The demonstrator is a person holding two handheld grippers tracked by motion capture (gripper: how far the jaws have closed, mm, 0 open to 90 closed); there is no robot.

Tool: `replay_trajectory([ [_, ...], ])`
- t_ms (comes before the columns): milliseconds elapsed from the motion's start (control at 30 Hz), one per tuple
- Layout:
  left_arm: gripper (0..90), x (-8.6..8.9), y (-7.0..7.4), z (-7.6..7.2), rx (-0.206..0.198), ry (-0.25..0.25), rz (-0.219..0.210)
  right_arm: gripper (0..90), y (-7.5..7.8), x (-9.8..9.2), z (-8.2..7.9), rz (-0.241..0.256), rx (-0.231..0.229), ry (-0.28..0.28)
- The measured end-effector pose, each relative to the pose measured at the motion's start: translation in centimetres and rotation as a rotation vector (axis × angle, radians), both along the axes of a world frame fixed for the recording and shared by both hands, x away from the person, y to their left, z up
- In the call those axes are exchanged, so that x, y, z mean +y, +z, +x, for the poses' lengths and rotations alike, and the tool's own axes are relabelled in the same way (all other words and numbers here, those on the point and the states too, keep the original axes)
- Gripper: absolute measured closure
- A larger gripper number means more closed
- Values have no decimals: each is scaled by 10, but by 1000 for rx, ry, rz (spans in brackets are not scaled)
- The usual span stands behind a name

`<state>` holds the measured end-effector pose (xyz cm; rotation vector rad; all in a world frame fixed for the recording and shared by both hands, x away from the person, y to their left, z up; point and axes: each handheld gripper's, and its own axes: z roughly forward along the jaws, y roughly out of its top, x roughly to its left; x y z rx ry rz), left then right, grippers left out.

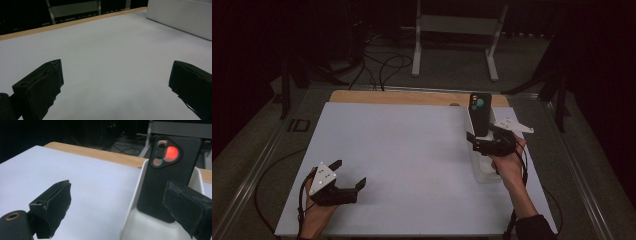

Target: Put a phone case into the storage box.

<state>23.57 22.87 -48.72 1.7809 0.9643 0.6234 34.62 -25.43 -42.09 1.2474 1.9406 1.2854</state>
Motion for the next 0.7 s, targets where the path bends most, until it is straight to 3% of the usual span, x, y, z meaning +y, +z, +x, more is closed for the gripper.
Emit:
replay_trajectory([
  [100, 4, 2, 2, 0, -4, 8, -9, 75, -2, -3, -17, 43, -13, 41],
  [367, 3, 5, 8, -2, -20, 19, -32, 81, -14, -7, -48, 32, -77, 61],
  [567, 3, 7, 11, -3, -36, 28, -42, 81, -30, -16, -65, 64, -93, 60],
  [700, 4, 7, 11, -4, -46, 34, -44, 81, -38, -17, -72, 44, -104, 64],
])
